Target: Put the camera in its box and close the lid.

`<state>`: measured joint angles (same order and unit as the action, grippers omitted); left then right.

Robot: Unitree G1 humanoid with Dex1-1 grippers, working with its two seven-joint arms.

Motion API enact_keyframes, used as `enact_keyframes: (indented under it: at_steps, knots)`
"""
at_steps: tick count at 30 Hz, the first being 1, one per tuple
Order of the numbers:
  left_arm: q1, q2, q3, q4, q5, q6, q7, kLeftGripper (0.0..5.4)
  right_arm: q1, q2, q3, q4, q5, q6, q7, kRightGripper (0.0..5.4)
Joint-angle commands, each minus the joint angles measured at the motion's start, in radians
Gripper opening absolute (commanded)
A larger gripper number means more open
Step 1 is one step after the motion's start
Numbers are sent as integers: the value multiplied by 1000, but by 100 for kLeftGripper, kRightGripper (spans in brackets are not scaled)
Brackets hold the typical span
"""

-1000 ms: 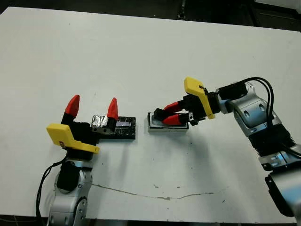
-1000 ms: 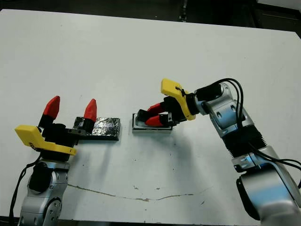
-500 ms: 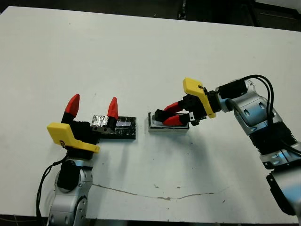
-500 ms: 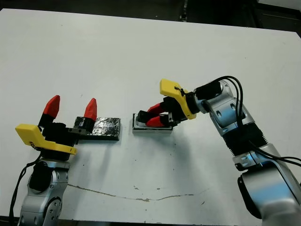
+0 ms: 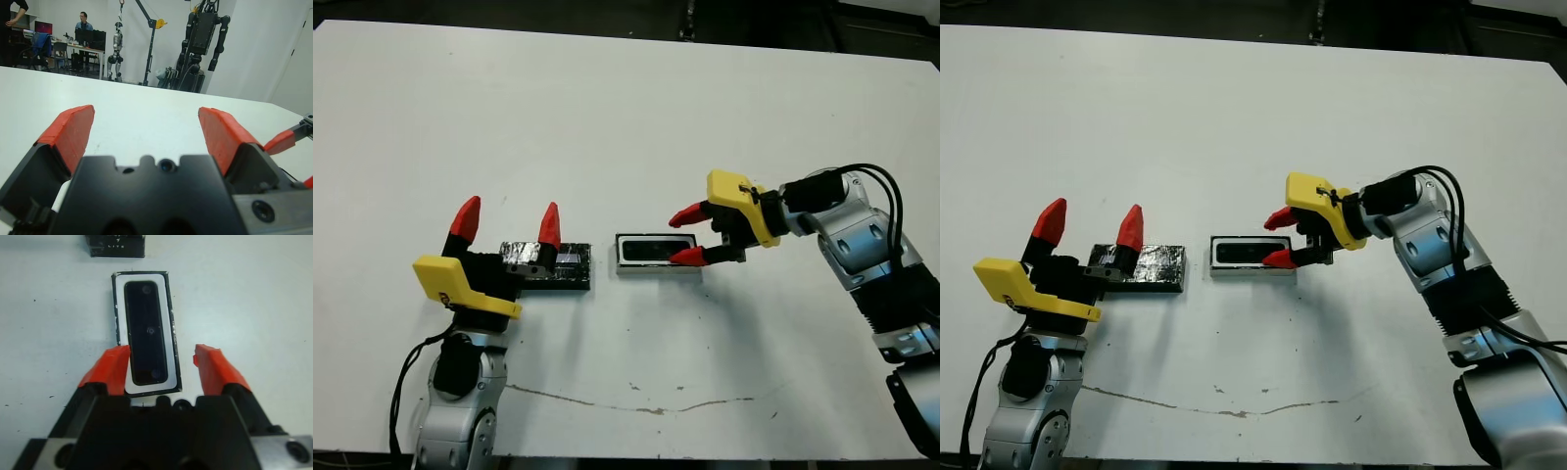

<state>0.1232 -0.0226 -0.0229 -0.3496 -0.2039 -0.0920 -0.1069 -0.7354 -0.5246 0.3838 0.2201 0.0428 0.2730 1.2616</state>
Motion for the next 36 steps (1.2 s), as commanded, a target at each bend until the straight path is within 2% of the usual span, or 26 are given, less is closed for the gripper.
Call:
enact_keyframes:
  at_steps: [1,4,9,14,17,19,21,24,28,31,36]
  knots:
    - [13,-1,0,-2,-11,13,-3,540,19,-37,-21,-42,10,26,12,420]
    - [15,2,-1,-2,-4,11,-1,540,20,-60,-55,-91,35,60,15,468]
    - [17,1,-1,0,-14,5,-8,540,55,-90,-168,-190,122,82,-16,534]
    - [17,2,-2,1,2,2,-1,540,177,-49,-389,-319,285,148,-163,537]
    - [13,10,6,3,4,-2,-7,540,298,8,-520,-415,400,211,-302,513]
    - [7,21,16,-1,2,2,-11,540,402,56,-580,-466,440,172,-372,488]
    - [-5,33,30,-3,-2,3,-15,540,521,131,-607,-500,447,83,-435,457]
    - [-33,59,55,1,3,-11,-26,540,679,214,-617,-546,453,28,-523,474]
    - [-70,130,85,-10,30,-7,-55,540,806,286,-627,-588,474,9,-623,528]
    - [-111,222,115,-23,-15,43,-138,540,853,330,-641,-577,510,-30,-647,539]
    - [-194,418,160,-44,-134,204,-323,540,871,352,-643,-583,518,-63,-701,480]
